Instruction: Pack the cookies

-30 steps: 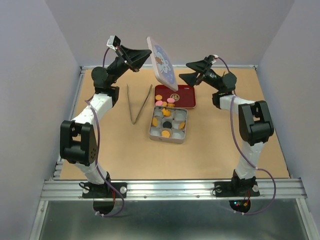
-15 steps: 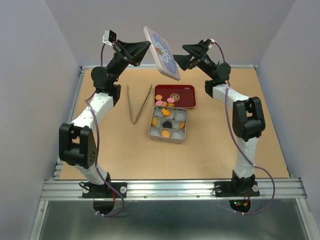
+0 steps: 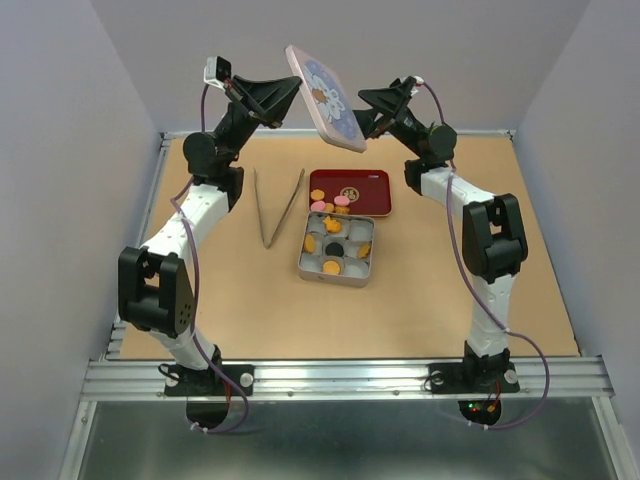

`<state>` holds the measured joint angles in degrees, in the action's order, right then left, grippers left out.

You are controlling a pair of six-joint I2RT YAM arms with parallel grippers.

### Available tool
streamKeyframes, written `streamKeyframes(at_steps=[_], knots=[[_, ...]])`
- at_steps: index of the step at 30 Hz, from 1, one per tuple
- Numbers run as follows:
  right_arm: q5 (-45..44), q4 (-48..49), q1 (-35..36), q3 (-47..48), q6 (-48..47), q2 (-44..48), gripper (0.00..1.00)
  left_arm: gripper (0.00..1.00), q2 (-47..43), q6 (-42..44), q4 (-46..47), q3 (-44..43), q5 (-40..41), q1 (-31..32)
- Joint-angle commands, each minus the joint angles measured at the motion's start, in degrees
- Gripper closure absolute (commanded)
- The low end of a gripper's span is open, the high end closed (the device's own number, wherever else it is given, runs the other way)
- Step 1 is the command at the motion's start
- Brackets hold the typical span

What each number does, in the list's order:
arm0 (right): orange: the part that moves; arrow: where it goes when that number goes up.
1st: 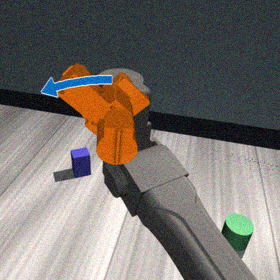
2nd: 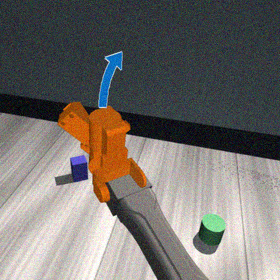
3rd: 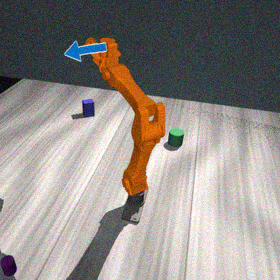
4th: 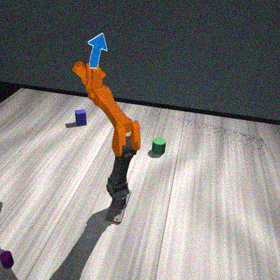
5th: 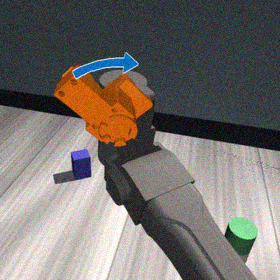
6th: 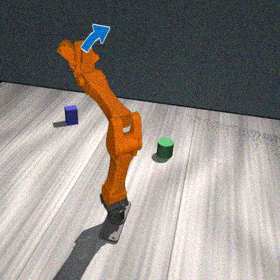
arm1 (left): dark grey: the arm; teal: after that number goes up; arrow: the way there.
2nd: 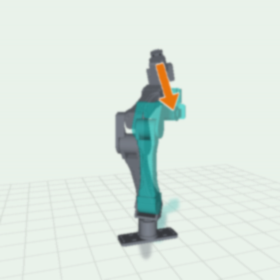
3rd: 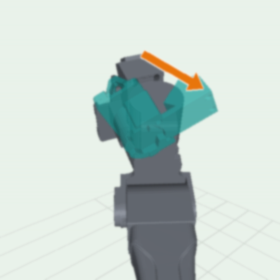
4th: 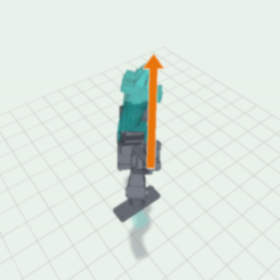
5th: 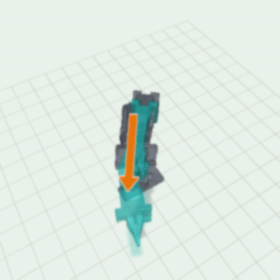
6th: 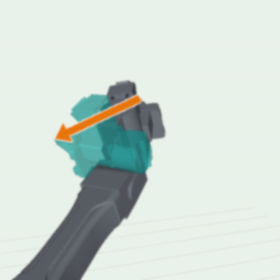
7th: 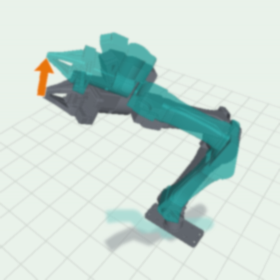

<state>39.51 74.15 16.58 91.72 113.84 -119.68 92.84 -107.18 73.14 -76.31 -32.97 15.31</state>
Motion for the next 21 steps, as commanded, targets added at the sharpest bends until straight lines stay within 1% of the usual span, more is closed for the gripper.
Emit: streamKeyframes(at_steps=[1,3,5,6,7,10,11,13,14,16,17,19,20,21], knots=[[0.66,30.00,0.56,-0.05,4.81,0.41,0.12,1.00,-2.22,0.74,46.65,-4.02,0.80,0.33],[0.05,30.09,0.56,-0.05,5.77,0.58,0.14,1.00,-2.31,0.74,46.65,-3.41,0.54,0.33],[-1.09,30.00,0.56,0.30,6.65,0.59,0.18,1.00,-2.49,0.91,46.65,-1.83,0.63,0.33],[-1.19,30.09,0.56,0.56,6.92,0.59,0.20,1.00,-2.75,1.00,46.74,-1.30,0.71,0.25],[-1.27,30.09,0.56,1.35,7.35,0.59,0.25,1.00,-2.75,1.35,46.74,-0.95,0.72,0.33],[-1.45,30.00,0.65,2.41,8.24,0.85,0.31,1.00,-2.75,1.62,46.65,-0.24,0.54,0.25],[-1.71,30.00,0.74,2.93,9.20,1.02,0.35,1.00,-2.75,1.79,46.74,-0.33,0.37,0.25],[-1.36,30.00,1.00,3.98,11.04,1.03,0.37,1.00,-2.49,2.14,46.65,-0.07,0.80,0.42],[-0.23,30.09,1.43,6.34,11.92,0.24,0.39,1.00,-2.22,2.41,46.65,-0.15,0.89,0.42],[0.66,30.00,1.88,7.94,13.24,-0.29,0.41,1.00,-1.52,2.32,46.65,-0.41,0.98,0.60],[1.09,30.09,2.14,8.47,13.86,-0.12,0.44,1.00,-1.00,2.50,46.74,-0.68,0.98,0.86],[1.36,30.00,2.14,7.95,14.04,0.49,0.47,1.00,-0.82,2.58,46.74,-0.50,1.15,0.95],[1.45,30.00,2.14,7.60,14.13,0.67,0.51,1.00,-0.82,2.67,46.74,-0.24,1.24,1.04],[1.62,30.00,2.14,7.16,14.13,1.20,0.54,1.00,-0.73,2.67,46.65,-0.07,1.42,1.04]])
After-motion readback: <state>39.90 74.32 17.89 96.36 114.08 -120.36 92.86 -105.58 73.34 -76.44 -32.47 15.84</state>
